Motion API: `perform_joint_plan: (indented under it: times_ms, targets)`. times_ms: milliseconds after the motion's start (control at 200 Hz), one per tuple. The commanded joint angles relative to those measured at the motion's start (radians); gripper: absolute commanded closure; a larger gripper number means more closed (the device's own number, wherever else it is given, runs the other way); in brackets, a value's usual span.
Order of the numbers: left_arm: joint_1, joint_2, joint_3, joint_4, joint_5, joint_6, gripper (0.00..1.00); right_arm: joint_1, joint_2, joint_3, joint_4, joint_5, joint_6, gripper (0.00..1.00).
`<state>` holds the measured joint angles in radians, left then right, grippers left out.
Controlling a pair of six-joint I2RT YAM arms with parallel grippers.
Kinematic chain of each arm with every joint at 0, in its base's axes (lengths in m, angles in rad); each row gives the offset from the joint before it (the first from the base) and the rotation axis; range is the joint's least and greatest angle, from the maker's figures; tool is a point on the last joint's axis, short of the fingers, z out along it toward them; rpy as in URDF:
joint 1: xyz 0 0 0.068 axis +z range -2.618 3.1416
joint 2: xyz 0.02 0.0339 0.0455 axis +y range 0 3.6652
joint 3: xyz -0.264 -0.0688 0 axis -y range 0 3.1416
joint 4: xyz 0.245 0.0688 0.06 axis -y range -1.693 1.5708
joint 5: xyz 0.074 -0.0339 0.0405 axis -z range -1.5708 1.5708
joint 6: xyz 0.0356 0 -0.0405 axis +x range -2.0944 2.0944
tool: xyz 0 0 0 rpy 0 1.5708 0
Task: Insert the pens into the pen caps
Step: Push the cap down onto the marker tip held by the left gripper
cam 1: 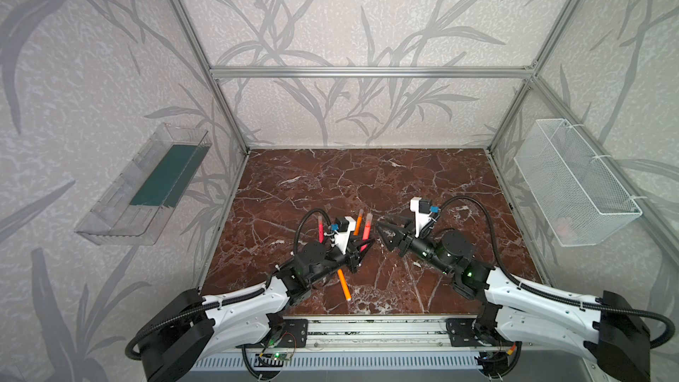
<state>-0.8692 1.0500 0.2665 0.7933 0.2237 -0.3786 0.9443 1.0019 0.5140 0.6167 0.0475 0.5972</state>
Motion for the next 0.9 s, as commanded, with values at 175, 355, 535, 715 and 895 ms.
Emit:
perform_joint_plan:
  times_ms: [175, 355, 535, 715, 895]
  targets:
    - [0.001, 0.022, 0.029, 0.029, 0.037, 0.030, 1.00, 0.000, 0.100, 0.099, -0.113, 0.043, 0.030, 0.39]
    - [0.001, 0.040, 0.036, 0.034, 0.037, 0.032, 1.00, 0.000, 0.147, 0.126, -0.098, 0.002, 0.032, 0.45]
    - [0.001, 0.045, 0.040, 0.031, 0.040, 0.032, 1.00, -0.001, 0.165, 0.144, -0.083, -0.006, 0.033, 0.46]
    - [0.001, 0.044, 0.040, 0.031, 0.040, 0.032, 1.00, 0.000, 0.181, 0.168, -0.089, -0.014, 0.032, 0.53]
    - [0.001, 0.048, 0.042, 0.031, 0.040, 0.033, 1.00, 0.000, 0.191, 0.189, -0.104, -0.029, 0.033, 0.63]
